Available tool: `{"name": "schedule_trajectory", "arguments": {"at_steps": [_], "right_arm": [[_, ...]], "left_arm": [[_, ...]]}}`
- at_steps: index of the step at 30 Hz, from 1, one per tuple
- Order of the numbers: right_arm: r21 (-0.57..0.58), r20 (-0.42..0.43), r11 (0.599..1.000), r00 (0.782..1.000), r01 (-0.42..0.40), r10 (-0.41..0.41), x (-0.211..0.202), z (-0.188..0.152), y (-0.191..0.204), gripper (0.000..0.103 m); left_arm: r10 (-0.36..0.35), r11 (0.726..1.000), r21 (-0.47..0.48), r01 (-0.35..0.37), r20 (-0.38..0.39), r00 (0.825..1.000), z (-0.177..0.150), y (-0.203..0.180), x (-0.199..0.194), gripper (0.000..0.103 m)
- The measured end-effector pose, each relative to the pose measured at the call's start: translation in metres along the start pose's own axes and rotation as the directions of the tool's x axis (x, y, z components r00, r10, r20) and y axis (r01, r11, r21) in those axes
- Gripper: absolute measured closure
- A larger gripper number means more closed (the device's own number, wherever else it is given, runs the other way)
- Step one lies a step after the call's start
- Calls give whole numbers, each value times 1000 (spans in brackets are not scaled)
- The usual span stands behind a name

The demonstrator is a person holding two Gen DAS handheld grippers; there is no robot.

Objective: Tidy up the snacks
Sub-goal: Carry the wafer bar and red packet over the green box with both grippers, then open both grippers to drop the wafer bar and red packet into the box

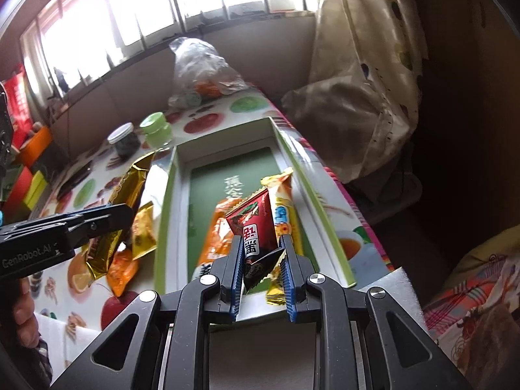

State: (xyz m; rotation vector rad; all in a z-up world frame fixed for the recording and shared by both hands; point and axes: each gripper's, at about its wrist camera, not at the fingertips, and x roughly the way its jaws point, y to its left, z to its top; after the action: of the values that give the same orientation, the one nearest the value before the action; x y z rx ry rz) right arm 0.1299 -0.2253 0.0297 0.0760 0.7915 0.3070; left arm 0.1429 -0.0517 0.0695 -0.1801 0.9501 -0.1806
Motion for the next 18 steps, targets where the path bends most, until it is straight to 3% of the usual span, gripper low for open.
{"name": "schedule_trajectory", "arguments": {"at_steps": [18], "right_arm": [[-24,-10,998,998,64,-64,20,-2,-8,82]], "left_arm": [[-9,999,43,13,-82,997,9,-24,47,79]]}}
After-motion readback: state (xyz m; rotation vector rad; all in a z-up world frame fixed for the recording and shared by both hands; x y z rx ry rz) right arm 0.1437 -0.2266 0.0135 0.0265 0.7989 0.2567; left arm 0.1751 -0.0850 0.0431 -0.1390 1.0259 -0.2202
